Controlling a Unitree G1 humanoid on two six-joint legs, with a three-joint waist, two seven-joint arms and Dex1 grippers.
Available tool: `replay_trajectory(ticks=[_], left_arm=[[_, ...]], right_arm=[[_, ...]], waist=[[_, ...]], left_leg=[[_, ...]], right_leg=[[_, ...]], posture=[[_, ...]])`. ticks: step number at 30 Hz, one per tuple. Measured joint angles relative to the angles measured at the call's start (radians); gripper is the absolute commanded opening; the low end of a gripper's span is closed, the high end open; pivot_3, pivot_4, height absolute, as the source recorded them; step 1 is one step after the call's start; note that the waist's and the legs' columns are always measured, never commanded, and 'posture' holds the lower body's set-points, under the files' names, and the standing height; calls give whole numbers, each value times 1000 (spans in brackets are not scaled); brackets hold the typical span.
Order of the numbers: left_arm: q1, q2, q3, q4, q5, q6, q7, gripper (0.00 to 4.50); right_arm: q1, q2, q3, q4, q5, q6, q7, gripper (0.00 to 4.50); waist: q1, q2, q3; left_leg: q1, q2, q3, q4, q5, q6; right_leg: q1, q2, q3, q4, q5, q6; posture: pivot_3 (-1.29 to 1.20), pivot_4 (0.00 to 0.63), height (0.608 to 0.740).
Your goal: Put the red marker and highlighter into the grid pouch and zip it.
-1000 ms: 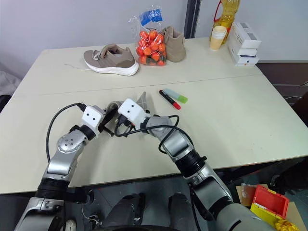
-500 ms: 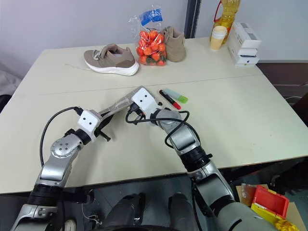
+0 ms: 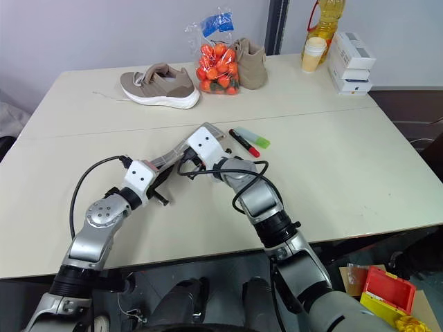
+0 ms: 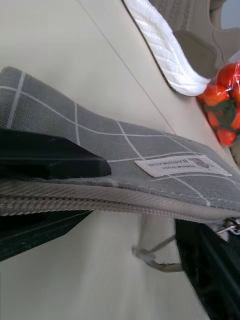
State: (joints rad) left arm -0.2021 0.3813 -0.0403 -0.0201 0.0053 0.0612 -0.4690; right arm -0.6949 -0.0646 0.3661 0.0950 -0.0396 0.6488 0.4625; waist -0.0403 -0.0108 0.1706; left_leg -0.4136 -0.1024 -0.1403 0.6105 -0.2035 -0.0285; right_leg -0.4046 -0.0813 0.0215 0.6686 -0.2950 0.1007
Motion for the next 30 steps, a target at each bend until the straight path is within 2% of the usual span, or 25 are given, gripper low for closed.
replay_trajectory(ticks=[7, 23, 25, 28, 30], left_arm=[[-16, -23, -10, 0, 8, 4, 11, 0], [-8, -62, -18, -34, 26, 46, 38, 0], [-8, -62, -16, -34, 24, 50, 36, 0], [-13, -58, -12, -37, 12, 59, 32, 0], [-29, -60, -10, -45, 3, 58, 30, 0]], right_arm=[[-17, 0, 75, -25, -21, 0, 64, 35], [-33, -25, 105, -51, -84, -1, 113, 35], [-33, -38, 111, -54, -95, -7, 127, 933], [-33, -76, 118, -60, -94, -14, 171, 2049], [-30, -78, 125, -60, -85, -12, 199, 3128]], waist=[[2, 0, 0], [3, 0, 0], [3, 0, 0], [3, 0, 0], [3, 0, 0]], left_leg=[[0, 0, 0, 1, 0, 0], [0, 0, 0, 1, 0, 0], [0, 0, 0, 1, 0, 0], [0, 0, 0, 1, 0, 0], [0, 0, 0, 1, 0, 0]], right_leg=[[0, 0, 0, 0, 0, 0], [0, 0, 0, 0, 0, 0], [0, 0, 0, 0, 0, 0], [0, 0, -1, 0, 0, 0], [0, 0, -1, 0, 0, 0]], posture=[[0, 150, 740], [0, 150, 740], [0, 150, 740], [0, 150, 740], [0, 150, 740]])
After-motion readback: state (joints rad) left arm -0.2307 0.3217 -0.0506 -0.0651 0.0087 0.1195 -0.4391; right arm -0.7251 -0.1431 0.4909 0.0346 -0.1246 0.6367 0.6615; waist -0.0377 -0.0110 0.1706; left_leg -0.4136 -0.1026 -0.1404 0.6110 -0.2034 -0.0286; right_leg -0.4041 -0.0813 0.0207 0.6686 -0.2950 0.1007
